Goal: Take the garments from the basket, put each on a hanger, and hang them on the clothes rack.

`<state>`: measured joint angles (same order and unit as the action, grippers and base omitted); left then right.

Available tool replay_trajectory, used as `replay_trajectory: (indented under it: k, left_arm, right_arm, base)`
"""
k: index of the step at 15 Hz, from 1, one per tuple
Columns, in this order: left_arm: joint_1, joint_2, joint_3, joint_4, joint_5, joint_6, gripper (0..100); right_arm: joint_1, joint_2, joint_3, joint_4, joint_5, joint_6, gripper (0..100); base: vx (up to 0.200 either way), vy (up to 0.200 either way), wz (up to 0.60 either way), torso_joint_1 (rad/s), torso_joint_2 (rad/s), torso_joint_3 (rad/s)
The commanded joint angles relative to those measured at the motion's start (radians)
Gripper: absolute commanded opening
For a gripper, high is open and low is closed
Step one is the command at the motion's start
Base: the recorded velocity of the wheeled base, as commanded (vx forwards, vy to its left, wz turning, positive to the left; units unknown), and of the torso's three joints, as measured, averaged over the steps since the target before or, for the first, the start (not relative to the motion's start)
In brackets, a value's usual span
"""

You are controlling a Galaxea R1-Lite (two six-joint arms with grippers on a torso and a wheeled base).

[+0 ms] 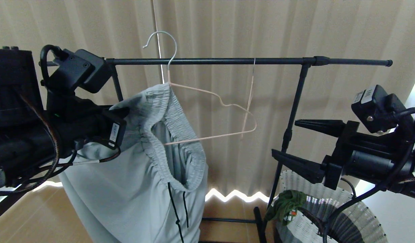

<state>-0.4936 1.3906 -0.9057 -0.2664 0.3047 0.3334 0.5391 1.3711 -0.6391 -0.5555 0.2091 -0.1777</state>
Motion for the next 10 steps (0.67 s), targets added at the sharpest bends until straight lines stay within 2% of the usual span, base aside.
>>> replay_trajectory:
  k: [1,2,3,5,10]
  left_arm:
    - [-0.034,0.007,-0.039,-0.001,-0.006,-0.037,0]
    - [-0.052,0.021,-0.061,-0.001,-0.006,-0.062,0]
    - [-0.062,0.028,-0.070,-0.002,-0.006,-0.076,0]
    - [-0.095,0.036,-0.088,-0.033,-0.042,-0.116,0]
    - [-0.141,0.036,-0.101,-0.045,-0.052,-0.116,0]
  right_arm:
    - [0.051,0.017,-0.004,-0.004,0.001,0.063,100]
    - [0.078,0.026,-0.010,-0.004,-0.001,0.119,100]
    - [0.094,0.029,-0.010,-0.004,-0.001,0.136,100]
    - [0.114,0.048,-0.010,-0.009,-0.001,0.142,100]
    - [0.114,0.145,-0.005,-0.122,-0.020,0.139,100]
  base:
    - [0.000,0.000,0.00,0.000,0.00,0.000]
    - [0.000,0.000,0.00,0.000,0.00,0.000]
    - [0.000,0.000,0.00,0.000,0.00,0.000]
    - [0.000,0.000,0.00,0.000,0.00,0.000]
    - [0.000,0.000,0.00,0.000,0.00,0.000]
